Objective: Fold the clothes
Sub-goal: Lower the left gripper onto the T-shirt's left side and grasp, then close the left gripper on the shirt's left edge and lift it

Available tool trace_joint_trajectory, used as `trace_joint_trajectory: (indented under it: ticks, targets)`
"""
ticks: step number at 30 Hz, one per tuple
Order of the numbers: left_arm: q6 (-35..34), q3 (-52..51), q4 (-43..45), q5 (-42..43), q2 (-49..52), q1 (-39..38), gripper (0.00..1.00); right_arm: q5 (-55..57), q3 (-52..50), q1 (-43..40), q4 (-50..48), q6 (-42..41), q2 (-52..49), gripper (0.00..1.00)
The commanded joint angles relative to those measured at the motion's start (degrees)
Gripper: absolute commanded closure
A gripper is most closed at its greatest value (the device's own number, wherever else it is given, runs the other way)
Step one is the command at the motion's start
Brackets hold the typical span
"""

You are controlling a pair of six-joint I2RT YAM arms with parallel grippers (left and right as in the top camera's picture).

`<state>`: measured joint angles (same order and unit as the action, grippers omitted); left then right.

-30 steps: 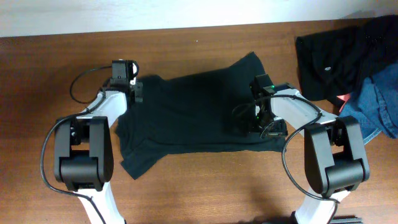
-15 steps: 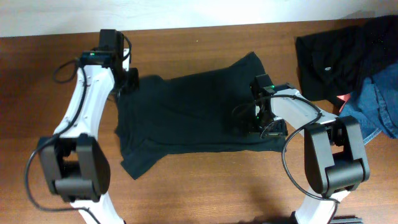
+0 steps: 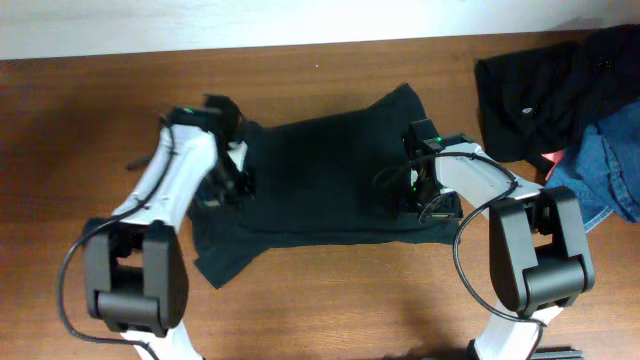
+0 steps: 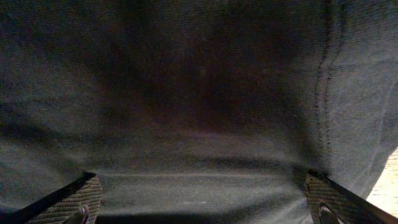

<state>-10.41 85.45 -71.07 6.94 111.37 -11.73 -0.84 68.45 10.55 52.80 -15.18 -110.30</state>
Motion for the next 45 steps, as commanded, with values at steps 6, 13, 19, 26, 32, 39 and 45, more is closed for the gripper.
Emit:
trace_joint_trajectory:
  ticks: [6, 13, 19, 26, 32, 39, 45]
  targets:
    - [-2.0, -8.1, 4.9, 0.1, -0.3, -1.1, 0.99, 1.6, -1.1, -0.2, -0.2, -0.3, -0.9, 0.01]
    - [-3.5, -12.0, 8.8, -5.5, -0.3, 0.6, 0.98, 1.6, -1.1, -0.2, -0.2, -0.3, -0.9, 0.01]
    - [-3.4, -12.0, 11.6, -5.5, -0.3, 3.8, 0.87, 1.6, -1.1, -0.2, -0.2, -0.3, -0.9, 0.01]
    - [3.9, -12.0, 14.7, -5.7, -0.3, 4.7, 0.53, 1.6, -1.1, -0.2, -0.2, -0.3, -0.9, 0.01]
    - [10.1, -12.0, 15.7, -5.7, -0.3, 4.7, 0.41, 1.6, -1.1, -0.2, -0.2, -0.3, -0.9, 0.01]
    - [14.5, -12.4, 14.3, -3.7, -0.3, 4.6, 0.58, 1.6, -1.1, -0.2, -0.2, -0.3, -0.9, 0.01]
    - [15.6, -12.4, 13.3, -2.1, -0.3, 4.6, 0.61, 1.6, -1.1, -0.2, -0.2, -0.3, -0.9, 0.01]
